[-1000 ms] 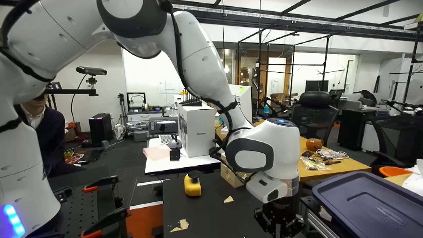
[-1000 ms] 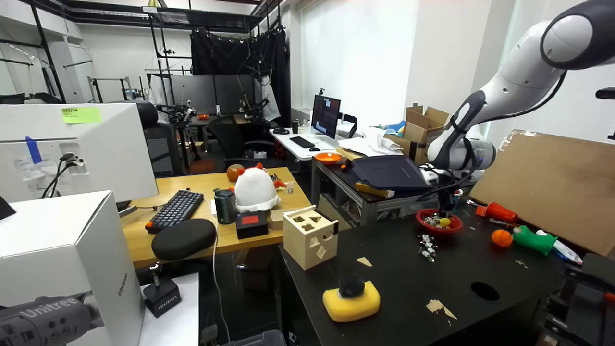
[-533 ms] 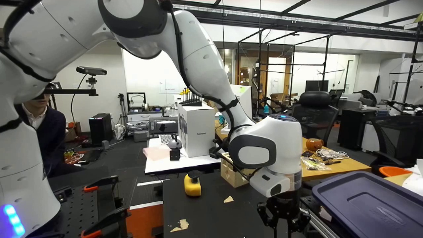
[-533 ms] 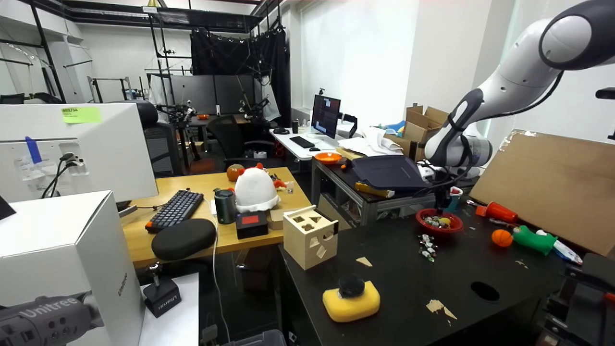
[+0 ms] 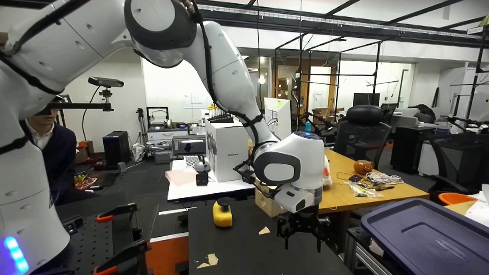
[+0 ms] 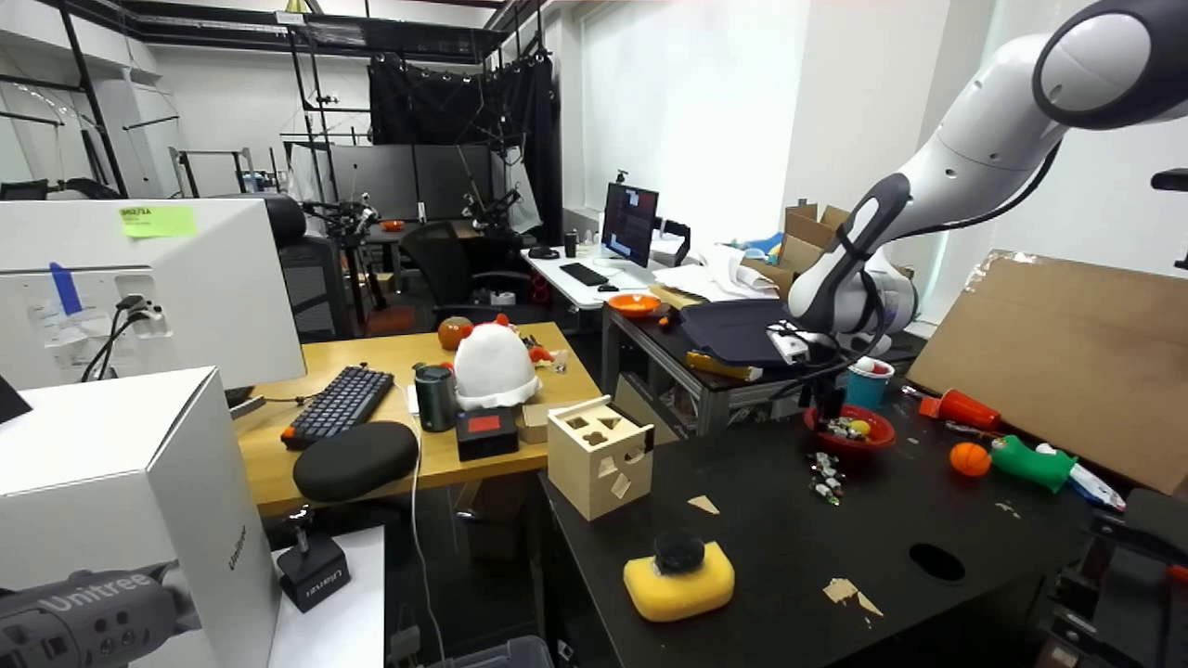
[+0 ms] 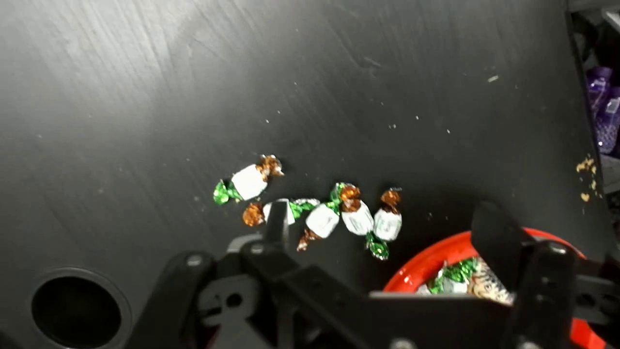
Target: Pick up the sweets from the table and put them in the bowl
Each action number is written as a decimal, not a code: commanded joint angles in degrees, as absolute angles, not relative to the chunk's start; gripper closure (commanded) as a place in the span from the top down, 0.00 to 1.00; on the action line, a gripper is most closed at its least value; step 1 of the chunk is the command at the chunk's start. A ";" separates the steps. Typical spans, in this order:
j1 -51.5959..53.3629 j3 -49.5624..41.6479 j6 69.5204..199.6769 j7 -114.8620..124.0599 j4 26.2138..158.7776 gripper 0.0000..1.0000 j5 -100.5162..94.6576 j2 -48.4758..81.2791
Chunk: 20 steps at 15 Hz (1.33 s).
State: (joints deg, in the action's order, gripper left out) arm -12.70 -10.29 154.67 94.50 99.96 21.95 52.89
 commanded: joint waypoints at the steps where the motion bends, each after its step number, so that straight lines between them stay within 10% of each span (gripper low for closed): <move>1: -15.77 -5.56 154.76 87.64 103.34 1.00 24.34 50.01; 20: -19.09 -2.92 150.19 70.32 109.42 1.00 49.65 51.89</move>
